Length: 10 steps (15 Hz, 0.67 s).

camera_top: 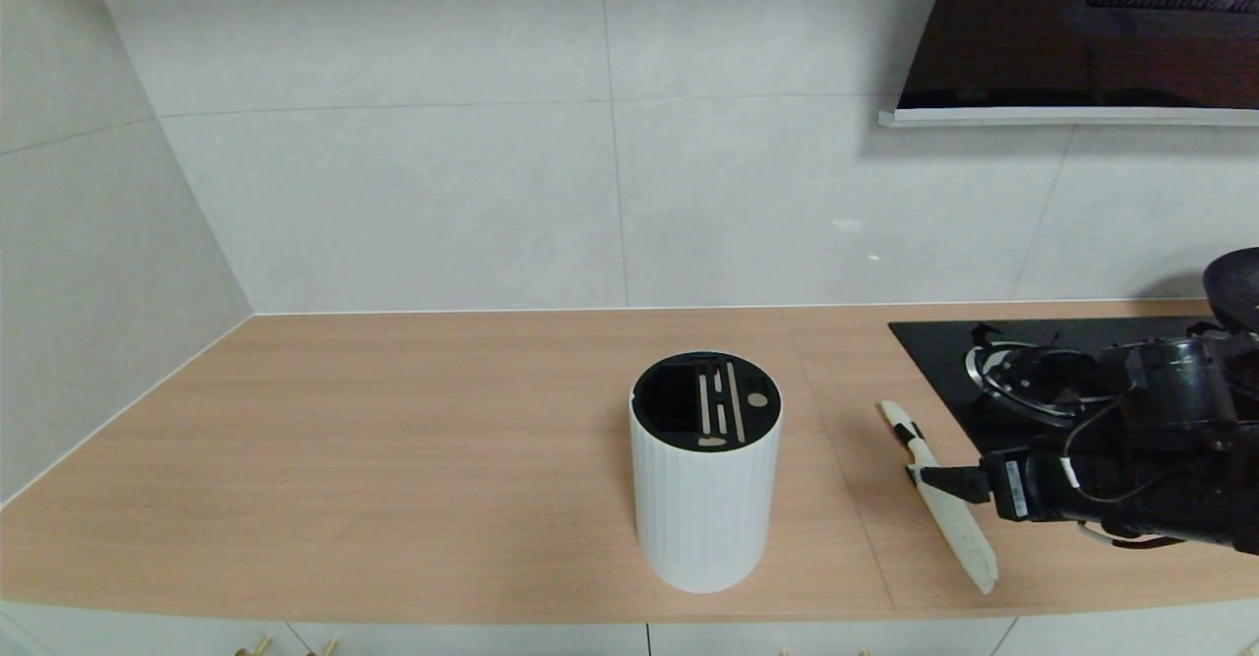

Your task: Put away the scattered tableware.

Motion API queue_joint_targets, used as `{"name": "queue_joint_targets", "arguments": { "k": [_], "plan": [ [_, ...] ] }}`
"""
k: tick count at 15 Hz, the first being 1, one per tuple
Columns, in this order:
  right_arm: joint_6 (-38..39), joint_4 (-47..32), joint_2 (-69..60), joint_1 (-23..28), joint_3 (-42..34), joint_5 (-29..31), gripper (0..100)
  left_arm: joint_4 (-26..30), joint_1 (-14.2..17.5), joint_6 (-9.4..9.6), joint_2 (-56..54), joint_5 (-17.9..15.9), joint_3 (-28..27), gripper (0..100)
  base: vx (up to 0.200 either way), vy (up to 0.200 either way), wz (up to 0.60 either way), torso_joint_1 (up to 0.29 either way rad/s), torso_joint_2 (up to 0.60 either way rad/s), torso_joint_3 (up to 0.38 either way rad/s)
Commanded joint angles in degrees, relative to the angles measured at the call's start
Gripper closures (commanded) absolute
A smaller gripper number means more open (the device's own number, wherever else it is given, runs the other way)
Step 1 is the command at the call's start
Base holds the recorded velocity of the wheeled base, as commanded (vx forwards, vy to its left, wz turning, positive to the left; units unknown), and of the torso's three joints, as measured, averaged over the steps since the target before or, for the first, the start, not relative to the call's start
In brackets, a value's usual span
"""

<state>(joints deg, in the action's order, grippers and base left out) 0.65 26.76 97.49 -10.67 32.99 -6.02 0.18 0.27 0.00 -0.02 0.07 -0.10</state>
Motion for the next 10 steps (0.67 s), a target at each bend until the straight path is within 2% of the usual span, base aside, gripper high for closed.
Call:
{"name": "queue_joint_targets", "arguments": {
  "k": [1,4,10],
  "plan": [
    [-0.21,4.09,9.39,-0.06,0.32,1.8,0,-0.01,0.08,0.0,0.02,0.01,0.01,0,0.0,0.0,0.0,0.0,0.0,0.0],
    [-0.21,13.14,18.18,-0.14,-0.12,6.37,0,-0.01,0.08,0.0,0.02,0.1,0.01,0,0.0,0.0,0.0,0.0,0.0,0.0],
    [0.06,20.88,25.73,0.12,0.67,10.15,0,-0.01,0.0,0.0,0.02,0.01,0.01,0,0.0,0.0,0.0,0.0,0.0,0.0]
  ]
}}
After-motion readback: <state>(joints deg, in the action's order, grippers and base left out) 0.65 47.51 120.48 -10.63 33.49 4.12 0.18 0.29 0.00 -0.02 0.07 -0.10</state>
